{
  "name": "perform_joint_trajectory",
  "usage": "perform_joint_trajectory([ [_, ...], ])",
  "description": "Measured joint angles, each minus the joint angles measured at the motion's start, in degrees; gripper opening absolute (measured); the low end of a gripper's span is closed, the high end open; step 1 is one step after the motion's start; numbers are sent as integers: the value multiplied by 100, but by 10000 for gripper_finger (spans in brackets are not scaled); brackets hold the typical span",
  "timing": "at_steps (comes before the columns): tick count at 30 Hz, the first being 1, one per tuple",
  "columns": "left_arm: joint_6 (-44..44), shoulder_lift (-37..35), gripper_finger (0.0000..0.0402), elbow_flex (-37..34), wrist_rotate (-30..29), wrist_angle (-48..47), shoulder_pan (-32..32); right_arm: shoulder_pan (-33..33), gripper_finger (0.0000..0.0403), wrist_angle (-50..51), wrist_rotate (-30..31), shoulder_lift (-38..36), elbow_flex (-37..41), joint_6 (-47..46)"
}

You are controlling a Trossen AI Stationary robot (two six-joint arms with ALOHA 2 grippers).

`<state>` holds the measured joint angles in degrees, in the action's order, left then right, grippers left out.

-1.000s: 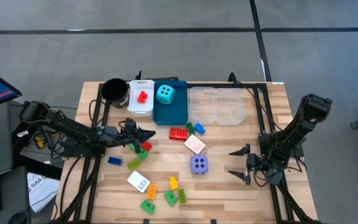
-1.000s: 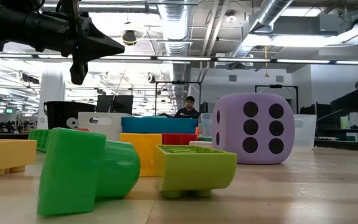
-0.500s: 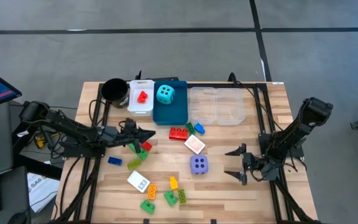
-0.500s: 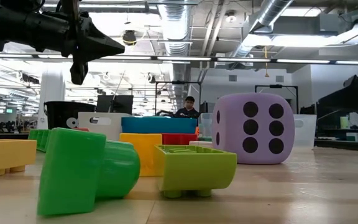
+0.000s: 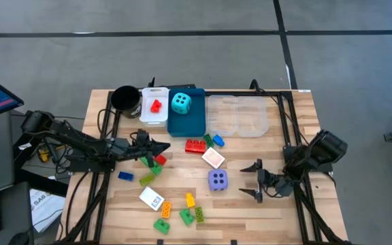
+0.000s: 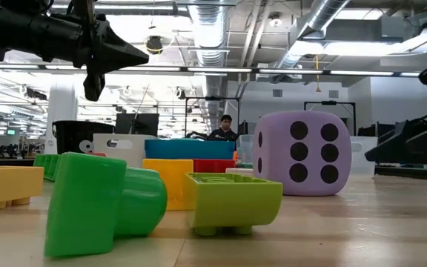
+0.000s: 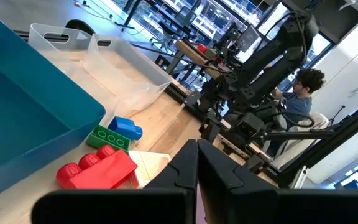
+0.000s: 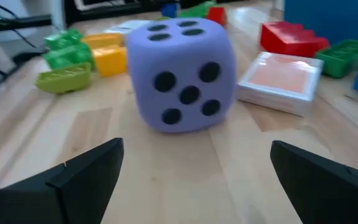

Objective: Pick & Place Toys
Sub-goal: Put the violet dice into the blue bin

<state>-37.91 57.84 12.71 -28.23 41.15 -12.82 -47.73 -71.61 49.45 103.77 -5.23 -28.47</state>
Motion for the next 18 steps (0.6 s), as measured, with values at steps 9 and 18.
perform_joint_trajectory([
  [9,-7,0,0,0,0,0,0,691,400,-1262,-1107,597,-61,697],
  [18,-9,0,0,0,0,0,0,1326,400,-1428,-1969,771,-458,1201],
])
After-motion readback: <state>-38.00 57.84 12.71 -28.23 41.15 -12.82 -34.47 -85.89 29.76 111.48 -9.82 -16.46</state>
